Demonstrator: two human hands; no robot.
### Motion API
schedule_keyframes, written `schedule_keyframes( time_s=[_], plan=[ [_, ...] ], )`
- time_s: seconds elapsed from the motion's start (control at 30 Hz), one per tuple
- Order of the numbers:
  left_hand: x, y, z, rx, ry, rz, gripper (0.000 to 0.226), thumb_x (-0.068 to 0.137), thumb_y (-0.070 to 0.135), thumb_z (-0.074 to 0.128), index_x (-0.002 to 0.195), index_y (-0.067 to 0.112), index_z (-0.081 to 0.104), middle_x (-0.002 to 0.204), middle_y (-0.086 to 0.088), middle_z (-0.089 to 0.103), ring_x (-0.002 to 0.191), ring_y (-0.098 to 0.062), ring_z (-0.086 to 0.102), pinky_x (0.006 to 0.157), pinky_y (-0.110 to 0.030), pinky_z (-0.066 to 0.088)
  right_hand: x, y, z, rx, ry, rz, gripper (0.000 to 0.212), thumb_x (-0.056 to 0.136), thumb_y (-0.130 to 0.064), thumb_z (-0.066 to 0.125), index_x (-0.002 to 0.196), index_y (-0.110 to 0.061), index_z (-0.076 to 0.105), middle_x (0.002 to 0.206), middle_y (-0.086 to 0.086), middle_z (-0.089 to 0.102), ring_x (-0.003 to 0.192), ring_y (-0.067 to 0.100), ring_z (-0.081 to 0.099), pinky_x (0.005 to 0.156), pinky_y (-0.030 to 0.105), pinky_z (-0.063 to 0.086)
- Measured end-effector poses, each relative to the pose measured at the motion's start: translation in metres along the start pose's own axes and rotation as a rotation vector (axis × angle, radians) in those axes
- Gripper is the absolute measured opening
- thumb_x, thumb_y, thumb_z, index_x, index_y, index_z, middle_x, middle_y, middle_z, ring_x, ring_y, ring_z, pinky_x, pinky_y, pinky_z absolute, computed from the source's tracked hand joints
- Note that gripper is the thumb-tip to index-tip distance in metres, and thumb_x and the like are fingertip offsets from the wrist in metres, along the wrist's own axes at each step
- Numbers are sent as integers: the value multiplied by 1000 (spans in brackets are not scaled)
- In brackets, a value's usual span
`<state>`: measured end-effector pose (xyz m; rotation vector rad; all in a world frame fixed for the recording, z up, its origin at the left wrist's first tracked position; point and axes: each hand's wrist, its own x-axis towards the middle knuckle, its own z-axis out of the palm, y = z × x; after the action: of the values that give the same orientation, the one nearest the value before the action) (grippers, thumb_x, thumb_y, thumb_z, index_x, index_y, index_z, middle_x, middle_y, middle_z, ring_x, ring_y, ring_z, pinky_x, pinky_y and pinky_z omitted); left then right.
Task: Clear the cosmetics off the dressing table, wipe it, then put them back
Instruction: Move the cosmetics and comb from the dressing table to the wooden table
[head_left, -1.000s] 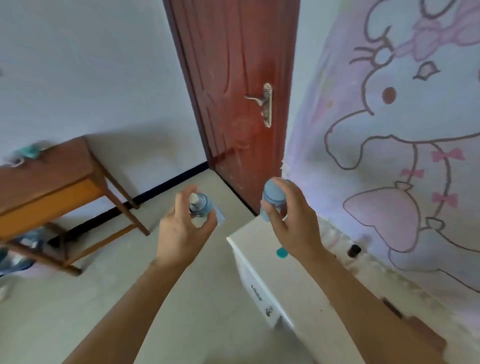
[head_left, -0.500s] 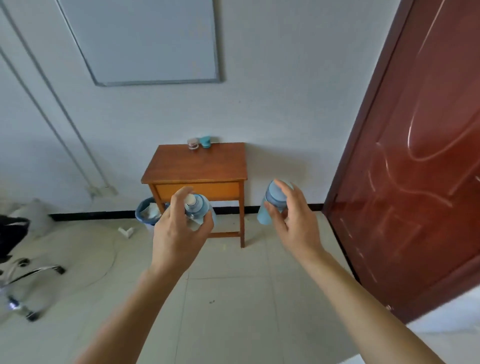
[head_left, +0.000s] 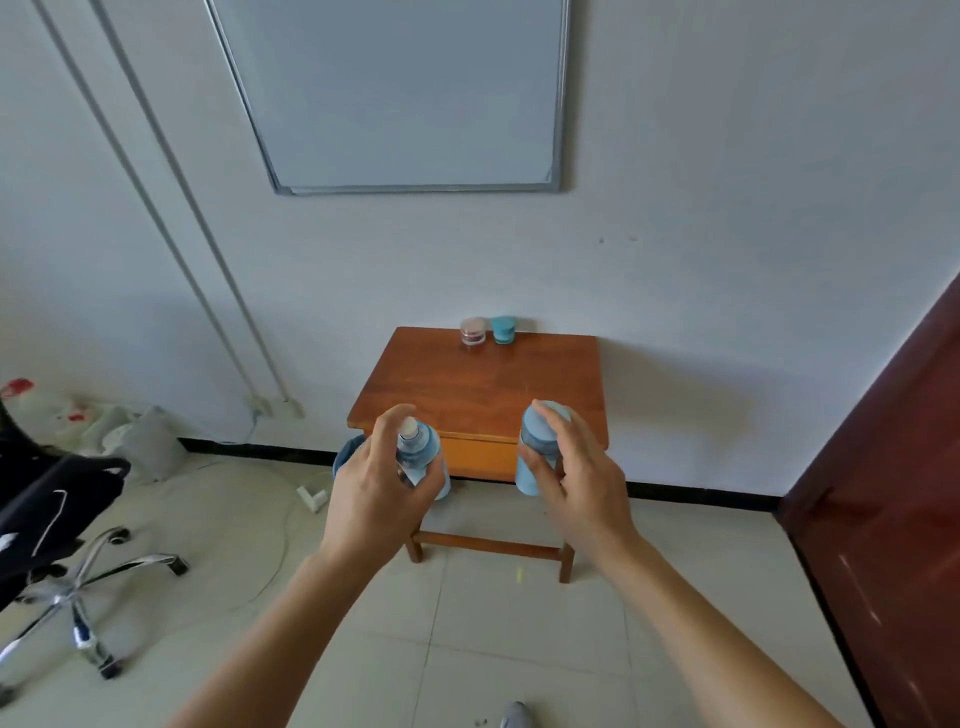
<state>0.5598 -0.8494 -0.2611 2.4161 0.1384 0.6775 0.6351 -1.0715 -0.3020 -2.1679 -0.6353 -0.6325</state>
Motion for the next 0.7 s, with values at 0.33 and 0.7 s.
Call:
schedule_keyframes(
  time_s=[0.33, 0.7],
  plan=[
    [202, -59, 44, 24, 36, -11, 58, 80, 37, 74, 123, 45, 36, 99, 13, 60, 74, -13, 64, 60, -24, 50, 184, 68, 89, 190, -88, 237, 80, 86, -49, 70, 152, -27, 30, 132, -13, 58, 113, 0, 55, 82, 1, 45],
    [333, -184, 149, -35, -180, -79, 59, 82, 36, 75, 126, 38, 36, 107, 10, 62, 82, -14, 63, 69, -23, 52, 260, 158, 205, 50, -243, 437, 62, 72, -49, 83, 123, -32, 53, 113, -23, 60, 103, 2, 58, 78, 10, 49]
  ],
)
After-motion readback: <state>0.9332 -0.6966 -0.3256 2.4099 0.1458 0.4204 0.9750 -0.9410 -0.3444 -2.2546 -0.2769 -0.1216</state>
